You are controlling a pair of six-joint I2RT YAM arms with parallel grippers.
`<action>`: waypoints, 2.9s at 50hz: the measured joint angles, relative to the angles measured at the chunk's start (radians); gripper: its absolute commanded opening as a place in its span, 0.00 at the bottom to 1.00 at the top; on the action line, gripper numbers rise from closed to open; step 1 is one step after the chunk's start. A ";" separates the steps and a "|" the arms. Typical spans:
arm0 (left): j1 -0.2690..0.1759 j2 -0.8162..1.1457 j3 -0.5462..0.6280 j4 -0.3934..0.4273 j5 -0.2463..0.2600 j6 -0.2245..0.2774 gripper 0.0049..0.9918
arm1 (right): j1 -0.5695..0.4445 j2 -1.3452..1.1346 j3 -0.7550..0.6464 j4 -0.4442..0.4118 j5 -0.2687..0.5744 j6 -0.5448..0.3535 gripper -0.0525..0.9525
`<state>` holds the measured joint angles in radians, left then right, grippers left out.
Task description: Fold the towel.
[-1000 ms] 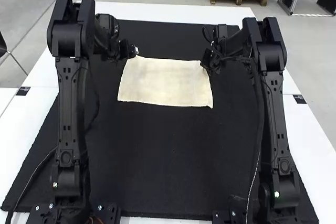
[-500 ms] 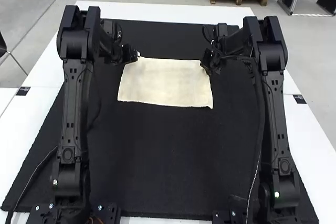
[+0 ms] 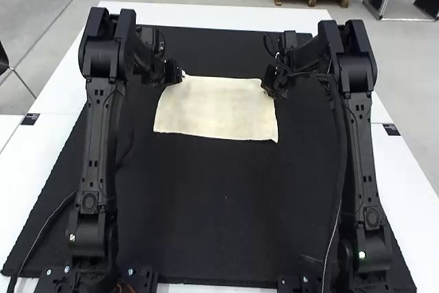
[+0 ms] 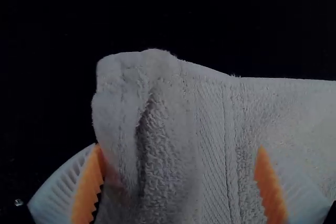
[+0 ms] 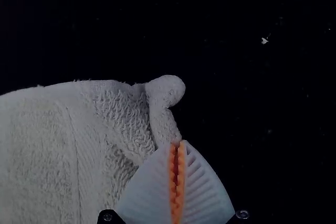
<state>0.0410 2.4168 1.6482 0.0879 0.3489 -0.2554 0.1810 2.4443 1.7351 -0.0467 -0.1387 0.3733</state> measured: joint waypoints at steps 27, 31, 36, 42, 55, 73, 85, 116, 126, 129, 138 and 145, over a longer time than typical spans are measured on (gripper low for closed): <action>-0.003 -0.008 -0.156 0.261 -0.125 0.003 0.02 | 0.009 -0.026 -0.036 -0.008 -0.023 -0.006 0.05; -0.003 -0.029 -0.193 0.262 -0.132 0.003 0.03 | 0.011 -0.049 -0.070 -0.010 -0.037 -0.008 0.05; -0.003 -0.075 -0.249 0.269 -0.140 0.004 0.02 | 0.013 -0.088 -0.120 -0.017 -0.053 -0.011 0.05; -0.003 -0.144 -0.306 0.279 -0.140 0.004 0.02 | 0.013 -0.152 -0.181 0.000 -0.063 -0.021 0.05; -0.010 -0.270 -0.398 0.285 -0.140 0.014 0.03 | 0.013 -0.287 -0.282 0.058 -0.068 -0.033 0.05; -0.023 -0.414 -0.607 0.334 -0.139 0.070 0.02 | 0.000 -0.457 -0.523 0.150 -0.069 -0.057 0.05; -0.023 -0.470 -0.682 0.360 -0.135 0.101 0.03 | -0.038 -0.563 -0.645 0.188 -0.075 -0.080 0.05; -0.023 -0.479 -0.825 0.396 -0.132 0.159 0.02 | -0.054 -0.620 -0.855 0.268 -0.083 -0.109 0.05; -0.023 -0.502 -0.865 0.412 -0.132 0.166 0.03 | -0.054 -0.630 -0.878 0.286 -0.083 -0.113 0.05; -0.023 -0.512 -0.874 0.415 -0.132 0.166 0.02 | -0.054 -0.630 -0.885 0.290 -0.083 -0.113 0.05; -0.023 -0.518 -0.895 0.418 -0.132 0.173 0.02 | -0.041 -0.630 -0.911 0.305 -0.083 -0.113 0.05; -0.023 -0.530 -0.932 0.416 -0.132 0.178 0.03 | -0.034 -0.630 -0.923 0.325 -0.082 -0.113 0.05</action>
<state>0.0185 1.8870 0.7166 0.5037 0.2165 -0.0776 0.1467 1.8141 0.8120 0.2783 -0.2211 0.2607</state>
